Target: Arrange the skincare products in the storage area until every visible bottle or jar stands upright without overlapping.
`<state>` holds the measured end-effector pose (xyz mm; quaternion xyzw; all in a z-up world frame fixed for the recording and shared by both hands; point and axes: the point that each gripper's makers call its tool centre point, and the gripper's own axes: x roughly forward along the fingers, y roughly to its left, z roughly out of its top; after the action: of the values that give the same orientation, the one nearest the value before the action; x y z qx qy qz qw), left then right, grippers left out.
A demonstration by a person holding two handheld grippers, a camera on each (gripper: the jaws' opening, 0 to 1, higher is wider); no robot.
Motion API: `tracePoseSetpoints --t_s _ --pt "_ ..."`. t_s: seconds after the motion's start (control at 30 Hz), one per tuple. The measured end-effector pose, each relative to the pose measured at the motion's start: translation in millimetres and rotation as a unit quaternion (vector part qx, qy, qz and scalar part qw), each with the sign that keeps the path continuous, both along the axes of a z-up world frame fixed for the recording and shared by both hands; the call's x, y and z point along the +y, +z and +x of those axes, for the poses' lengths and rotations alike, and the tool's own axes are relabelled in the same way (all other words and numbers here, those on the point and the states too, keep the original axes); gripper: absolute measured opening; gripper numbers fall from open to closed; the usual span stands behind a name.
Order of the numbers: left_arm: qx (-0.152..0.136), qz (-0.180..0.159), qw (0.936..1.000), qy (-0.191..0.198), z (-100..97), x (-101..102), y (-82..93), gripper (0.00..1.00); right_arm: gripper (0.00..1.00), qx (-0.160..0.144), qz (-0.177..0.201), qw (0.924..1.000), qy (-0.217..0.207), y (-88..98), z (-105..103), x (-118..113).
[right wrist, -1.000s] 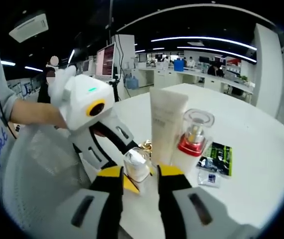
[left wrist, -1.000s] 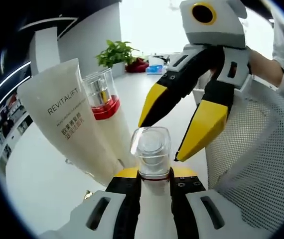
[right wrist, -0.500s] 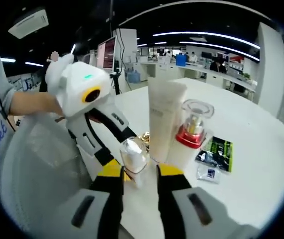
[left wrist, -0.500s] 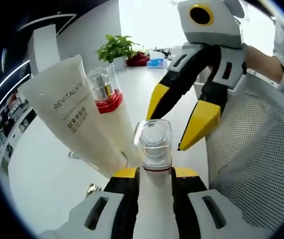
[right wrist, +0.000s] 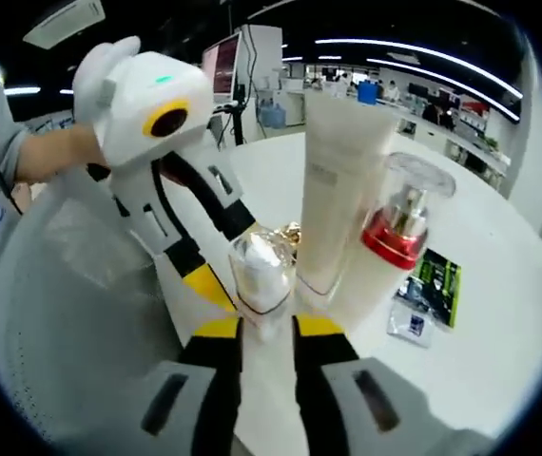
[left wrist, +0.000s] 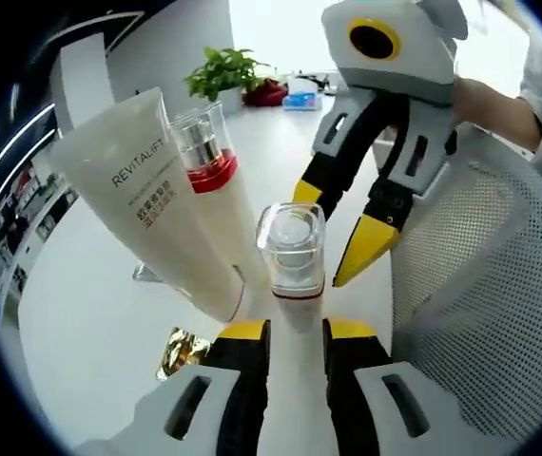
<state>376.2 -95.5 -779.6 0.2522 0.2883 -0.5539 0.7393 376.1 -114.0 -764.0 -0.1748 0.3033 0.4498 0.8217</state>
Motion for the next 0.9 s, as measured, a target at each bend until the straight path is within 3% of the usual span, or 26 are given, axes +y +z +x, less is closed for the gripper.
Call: tracePoseSetpoints --t_s 0.27,0.5,0.9 --pt "0.021 0.001 0.9998 0.005 -6.0 -2.9 -3.7 0.13 0.17 0.007 -0.01 0.9999 0.008 -3.2 0.3 -0.6" --pt "0.035 -0.004 0.9984 0.043 1.6 -2.9 -5.9 0.06 0.16 0.011 -0.012 0.9998 0.009 -4.2 0.2 -0.7" --pt "0.056 0.0 0.9972 0.049 -1.1 -3.4 -10.1 0.0 0.15 0.016 -0.013 0.9998 0.007 -5.8 3.4 0.6"
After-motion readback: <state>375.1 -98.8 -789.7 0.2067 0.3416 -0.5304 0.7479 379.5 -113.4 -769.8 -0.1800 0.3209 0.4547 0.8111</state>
